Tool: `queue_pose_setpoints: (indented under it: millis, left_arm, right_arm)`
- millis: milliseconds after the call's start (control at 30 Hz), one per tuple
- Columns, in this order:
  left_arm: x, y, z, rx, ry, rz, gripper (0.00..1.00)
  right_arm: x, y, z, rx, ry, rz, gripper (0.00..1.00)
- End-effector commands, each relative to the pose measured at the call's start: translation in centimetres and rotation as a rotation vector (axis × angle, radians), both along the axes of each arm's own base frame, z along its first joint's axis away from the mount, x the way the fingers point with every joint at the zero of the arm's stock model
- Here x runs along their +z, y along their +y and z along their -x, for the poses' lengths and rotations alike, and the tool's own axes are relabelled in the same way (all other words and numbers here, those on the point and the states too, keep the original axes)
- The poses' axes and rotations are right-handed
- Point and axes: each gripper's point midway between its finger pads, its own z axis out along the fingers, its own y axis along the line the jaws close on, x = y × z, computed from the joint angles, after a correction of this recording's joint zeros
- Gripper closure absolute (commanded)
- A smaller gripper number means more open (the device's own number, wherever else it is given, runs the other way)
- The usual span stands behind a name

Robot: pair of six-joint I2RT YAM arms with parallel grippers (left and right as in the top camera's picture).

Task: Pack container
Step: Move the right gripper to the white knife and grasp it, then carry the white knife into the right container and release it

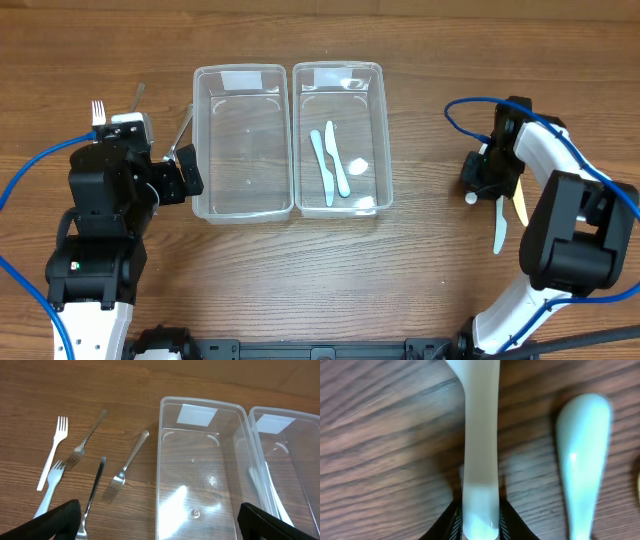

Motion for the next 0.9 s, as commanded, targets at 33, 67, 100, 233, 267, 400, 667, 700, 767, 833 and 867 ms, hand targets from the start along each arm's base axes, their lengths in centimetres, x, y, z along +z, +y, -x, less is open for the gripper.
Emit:
queue_pose_setpoints:
  millis: [33,67,100,233,267,400,667,700,767,833,867]
  left_arm:
    - [1.3,0.0,-0.3,-0.004,-0.032,-0.001,0.0]
    - [1.3,0.0,-0.2,-0.004,-0.031,-0.001,0.0]
    - [1.3,0.0,-0.2,-0.004,-0.031,-0.001,0.0]
    - [1.3,0.0,-0.3,-0.004,-0.032,-0.001,0.0]
    - [1.3,0.0,-0.3,-0.004,-0.032,-0.001,0.0]
    - [1.3,0.0,-0.2,-0.004,-0.031,-0.001,0.0]
    - [1.3,0.0,-0.3,-0.004,-0.032,-0.001,0.0]
    - [1.3,0.0,-0.3,-0.004,-0.032,-0.001,0.0]
    - [1.3,0.0,-0.2,-0.004,-0.031,-0.001,0.0]
    - [1.3,0.0,-0.3,-0.004,-0.032,-0.001,0.0]
    - [1.3,0.0,-0.3,-0.004,-0.032,-0.001,0.0]
  right_arm:
    - [3.6,1.8,-3.0,0.034,-0.09,-0.054,0.96]
    - [5.5,2.1,-3.7,0.044,-0.13,-0.051,0.96]
    - [7.2,2.5,-4.3,0.059,-0.165,-0.046,0.96]
    - [17.6,6.9,-5.9,0.201,-0.365,-0.031,0.96]
    - [19.4,8.6,-5.8,0.25,-0.399,-0.036,0.96]
    - [22.0,18.4,-4.4,0.506,-0.455,-0.088,0.96]
    - [11.8,27.4,-3.5,0.669,-0.236,-0.103,0.96]
    - [10.8,27.6,-3.5,0.671,-0.216,-0.099,0.96]
    - [9.0,27.6,-3.6,0.671,-0.176,-0.091,0.79]
    - [8.7,27.6,-3.7,0.671,-0.175,-0.091,0.59]
    - [8.8,27.7,-3.9,0.671,-0.183,-0.092,0.54]
